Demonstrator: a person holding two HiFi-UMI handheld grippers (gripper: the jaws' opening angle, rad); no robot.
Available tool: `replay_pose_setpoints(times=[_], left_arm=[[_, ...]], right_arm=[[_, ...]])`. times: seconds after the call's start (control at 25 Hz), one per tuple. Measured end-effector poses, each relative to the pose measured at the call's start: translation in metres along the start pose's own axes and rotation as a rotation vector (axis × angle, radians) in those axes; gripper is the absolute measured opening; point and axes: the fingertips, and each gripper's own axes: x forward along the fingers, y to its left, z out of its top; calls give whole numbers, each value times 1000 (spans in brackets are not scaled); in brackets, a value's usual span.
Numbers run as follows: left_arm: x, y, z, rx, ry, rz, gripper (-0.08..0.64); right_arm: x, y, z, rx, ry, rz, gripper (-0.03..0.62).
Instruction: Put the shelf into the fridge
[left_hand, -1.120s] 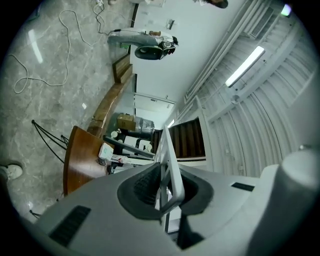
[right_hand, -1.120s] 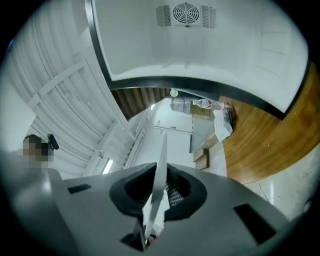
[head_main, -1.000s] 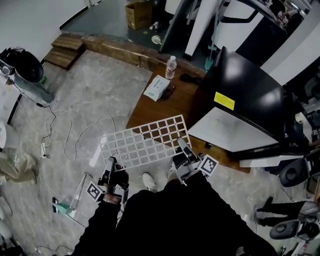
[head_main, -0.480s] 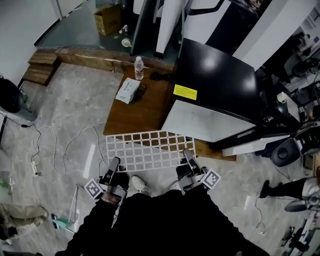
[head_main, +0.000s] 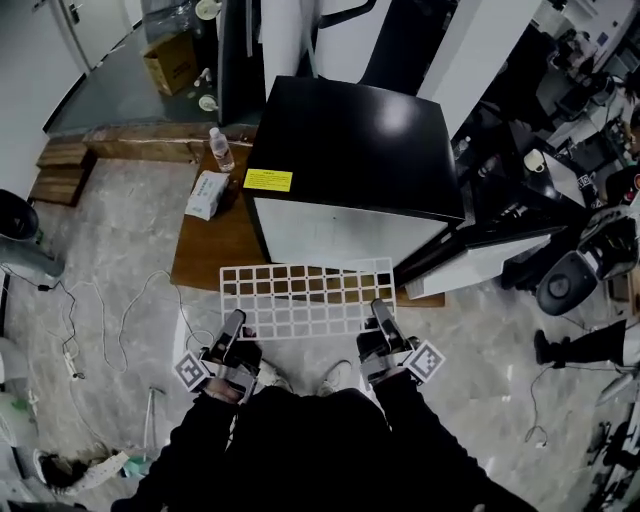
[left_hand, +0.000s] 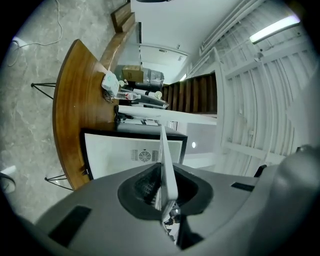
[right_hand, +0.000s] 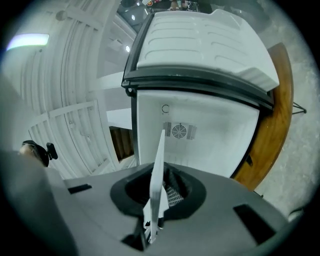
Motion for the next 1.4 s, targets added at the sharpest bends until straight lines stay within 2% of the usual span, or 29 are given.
replay_pose_setpoints(times=[0.12, 0.36, 0.6, 0.76, 0.96, 1.4], left_arm=[[8, -7, 21, 18, 19, 29, 31], [54, -9, -28, 84, 49, 58, 31], [94, -8, -26, 101, 96, 91, 31], [108, -2, -18, 99, 127, 107, 31], [107, 12, 11, 73, 161, 125, 31], [141, 14, 12, 37, 186, 139, 31]], right_arm=[[18, 15, -5, -4, -24, -4, 32], [-9, 2, 55, 41, -61, -18, 32], [3, 0, 77, 62, -90, -38, 32], [7, -6, 77, 50, -113, -42, 32], [19, -11, 52, 41, -145, -66, 32], [35, -19, 78, 28, -197, -105, 31]])
